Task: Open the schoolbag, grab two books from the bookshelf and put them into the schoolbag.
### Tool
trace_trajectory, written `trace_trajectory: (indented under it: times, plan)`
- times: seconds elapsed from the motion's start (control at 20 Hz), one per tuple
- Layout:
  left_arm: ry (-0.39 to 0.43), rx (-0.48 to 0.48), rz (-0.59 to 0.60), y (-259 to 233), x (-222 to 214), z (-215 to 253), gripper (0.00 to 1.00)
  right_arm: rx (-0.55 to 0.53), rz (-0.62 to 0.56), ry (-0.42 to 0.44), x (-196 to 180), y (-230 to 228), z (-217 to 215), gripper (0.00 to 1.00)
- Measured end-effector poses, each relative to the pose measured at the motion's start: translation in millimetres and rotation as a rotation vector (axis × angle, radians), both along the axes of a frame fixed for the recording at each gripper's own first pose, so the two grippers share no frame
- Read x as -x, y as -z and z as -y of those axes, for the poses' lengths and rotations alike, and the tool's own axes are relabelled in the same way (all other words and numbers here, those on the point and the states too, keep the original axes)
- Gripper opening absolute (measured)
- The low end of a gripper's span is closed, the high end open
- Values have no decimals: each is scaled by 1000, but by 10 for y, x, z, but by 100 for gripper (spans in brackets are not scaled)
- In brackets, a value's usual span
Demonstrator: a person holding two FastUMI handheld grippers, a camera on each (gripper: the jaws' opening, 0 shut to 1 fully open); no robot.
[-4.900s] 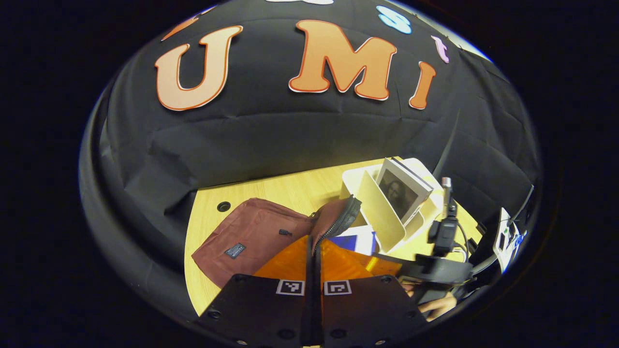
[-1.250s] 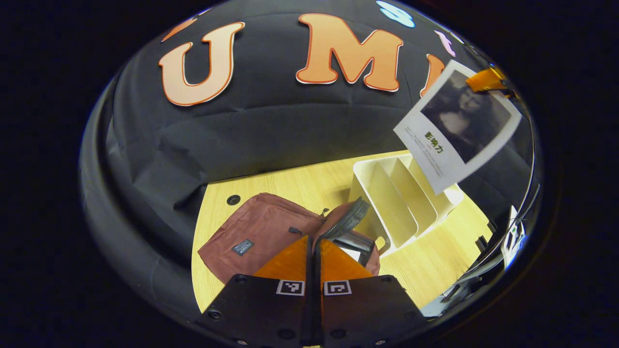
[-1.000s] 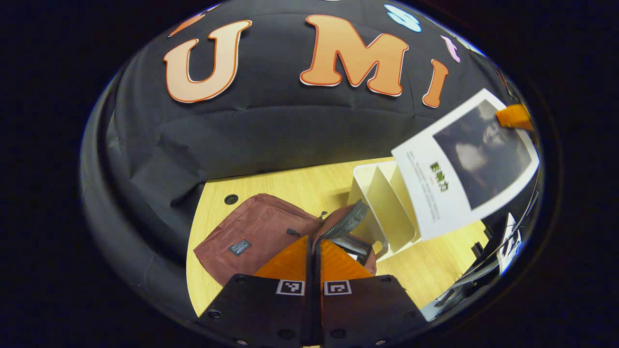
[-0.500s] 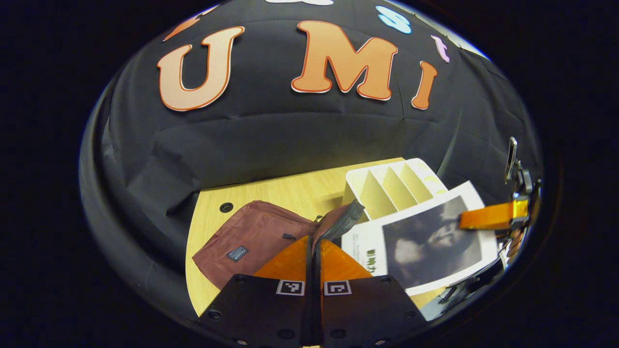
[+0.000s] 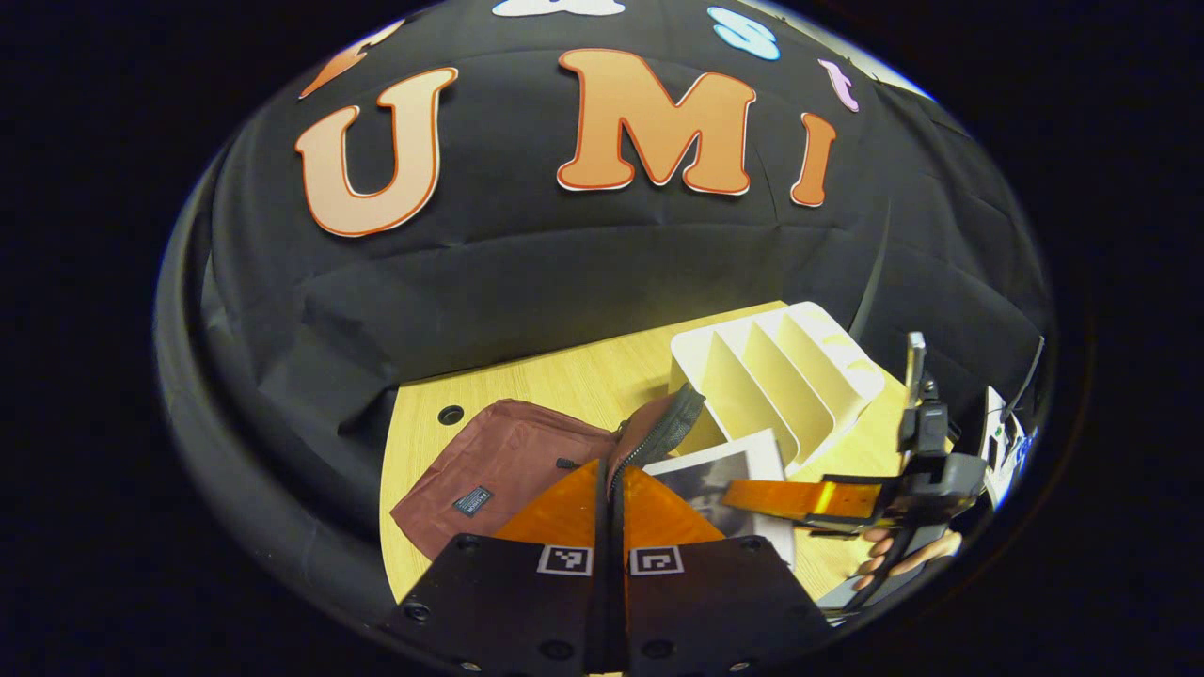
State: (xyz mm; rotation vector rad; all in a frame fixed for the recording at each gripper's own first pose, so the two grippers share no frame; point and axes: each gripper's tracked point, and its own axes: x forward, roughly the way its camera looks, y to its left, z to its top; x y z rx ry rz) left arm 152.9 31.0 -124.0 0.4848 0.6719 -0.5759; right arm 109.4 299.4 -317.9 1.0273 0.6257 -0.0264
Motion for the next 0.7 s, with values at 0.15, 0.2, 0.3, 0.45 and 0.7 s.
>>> trace_trajectory:
  times: [0.15,0.2,0.3,0.45,0.7]
  plan:
    - [19,-13,1,11,33,82,0,0,7,-7,-135,110,-246,32]
    - [26,-19,13,-6,20,90,0,2,13,-6,-172,123,-300,32]
    - [38,-28,34,-50,14,75,0,3,22,8,-270,141,-388,32]
    - [45,-19,26,-36,29,114,1,18,41,30,-419,194,-474,32]
    - [37,-15,10,21,10,74,0,128,-106,-26,-297,594,-429,58]
